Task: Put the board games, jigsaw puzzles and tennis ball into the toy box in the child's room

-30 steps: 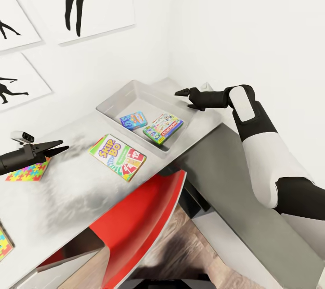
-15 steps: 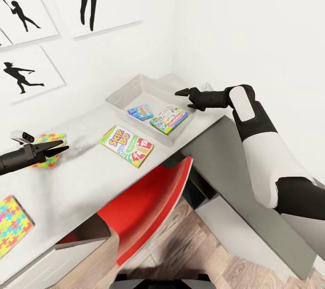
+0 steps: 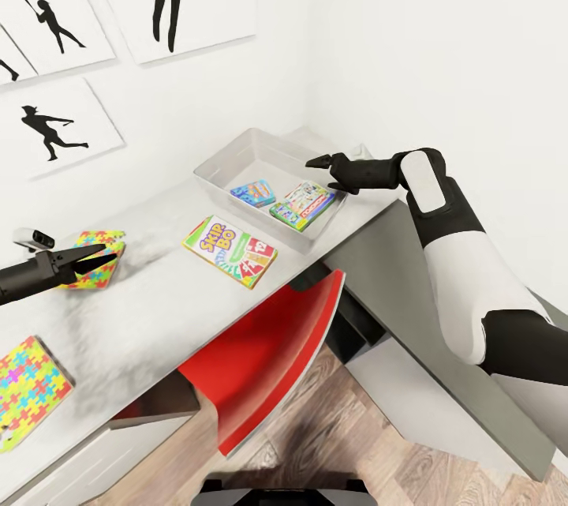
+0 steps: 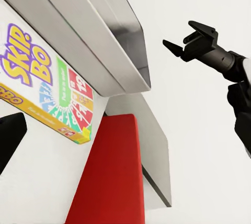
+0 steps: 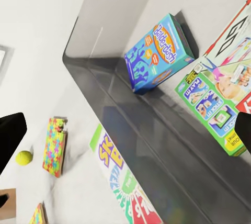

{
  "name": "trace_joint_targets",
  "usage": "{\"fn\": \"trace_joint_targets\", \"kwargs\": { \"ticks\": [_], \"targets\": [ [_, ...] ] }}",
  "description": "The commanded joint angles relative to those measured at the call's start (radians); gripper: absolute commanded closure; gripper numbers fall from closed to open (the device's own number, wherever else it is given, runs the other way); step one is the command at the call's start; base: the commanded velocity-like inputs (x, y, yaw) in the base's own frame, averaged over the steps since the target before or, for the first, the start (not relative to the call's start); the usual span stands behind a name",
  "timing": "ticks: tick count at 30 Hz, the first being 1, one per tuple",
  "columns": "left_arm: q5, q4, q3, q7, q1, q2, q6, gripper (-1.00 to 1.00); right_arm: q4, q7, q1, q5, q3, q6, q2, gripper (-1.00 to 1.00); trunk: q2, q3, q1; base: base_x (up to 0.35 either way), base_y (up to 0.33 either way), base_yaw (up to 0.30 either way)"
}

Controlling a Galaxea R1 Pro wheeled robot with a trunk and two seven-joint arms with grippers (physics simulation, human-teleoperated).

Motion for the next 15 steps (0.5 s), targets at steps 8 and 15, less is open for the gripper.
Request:
{"fn": "trace_joint_targets", "kwargs": {
  "ticks": [8, 15],
  "targets": [
    [-0.001, -0.002, 0.008, -0.005, -0.001, 0.001, 0.013, -1.0, 0.0, 0.01, -0.001, 0.011, 0.0, 0.003, -0.001, -1.0, -0.002, -0.001, 0.001, 0.0, 0.001, 0.0],
    [0.004, -0.021, 0.008, -0.005, -0.001, 0.001, 0.016, -1.0, 0.0, 0.011, -0.001, 0.011, 0.0, 0.004, -0.001, -1.0, -0.002, -0.001, 0.001, 0.0, 0.0, 0.0]
  ]
}}
